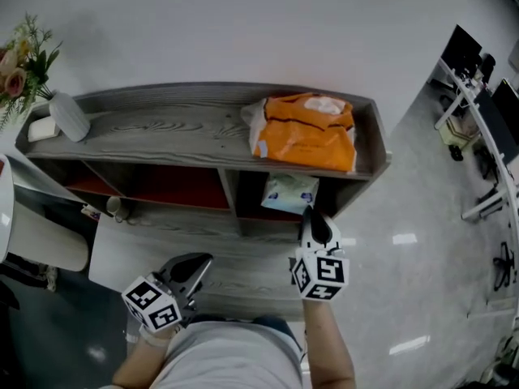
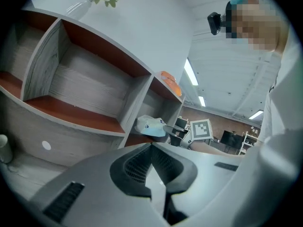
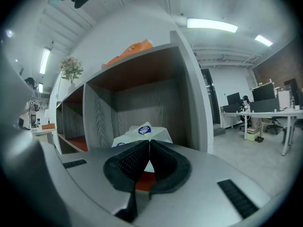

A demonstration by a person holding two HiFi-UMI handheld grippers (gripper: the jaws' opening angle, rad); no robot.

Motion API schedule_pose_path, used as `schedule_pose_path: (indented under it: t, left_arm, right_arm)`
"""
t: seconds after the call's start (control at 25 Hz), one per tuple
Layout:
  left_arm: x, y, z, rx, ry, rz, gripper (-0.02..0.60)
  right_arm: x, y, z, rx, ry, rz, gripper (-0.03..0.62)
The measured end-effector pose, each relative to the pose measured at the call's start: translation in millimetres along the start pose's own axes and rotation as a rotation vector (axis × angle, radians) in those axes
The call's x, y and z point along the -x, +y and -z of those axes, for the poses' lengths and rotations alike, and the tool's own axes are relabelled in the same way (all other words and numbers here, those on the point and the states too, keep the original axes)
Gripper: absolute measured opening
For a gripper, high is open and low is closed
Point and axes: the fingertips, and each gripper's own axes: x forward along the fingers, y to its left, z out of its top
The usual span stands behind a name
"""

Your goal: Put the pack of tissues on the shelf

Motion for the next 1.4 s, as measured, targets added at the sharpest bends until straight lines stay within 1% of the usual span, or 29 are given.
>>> schedule_pose_path:
  t: [0.24,0.52,0.88,1.16,1.24,1.32,1.4]
  left_arm:
    - [0,-1,5,0.006,-0.001,-0.056,0.015]
    - [2,-2,10,0.007,0.01,-0.079,0.015]
    - [5,0,14,0.013,0.013,-0.074,0.015]
    - [7,-3,14,0.012,0.014,-0.052,0.015]
    - [8,-3,14,0.012,0.013,-0.047,0.015]
    - [10,-2,15,0.012,0.014,-0.044,0.015]
    - [10,-2,16,0.015,0.015,-0.038,0.015]
  right_arm:
    - [-13,-16,17,0.001,0.026,0.027,0.02]
    - [-19,-21,34,0.028,0.053,0.053,0.021]
    - [-18,-18,44,-0.005,0.067,0.033,0.023]
    - [-14,-9,43,0.016,0.064,0.027,0.025]
    - [-14,-8,44,0.015,0.068,0.026,0.047]
    - [-14,-7,45,0.014,0.073,0.023,0.088]
    - [-13,-6,42,0.017,0.07,0.025,0.089]
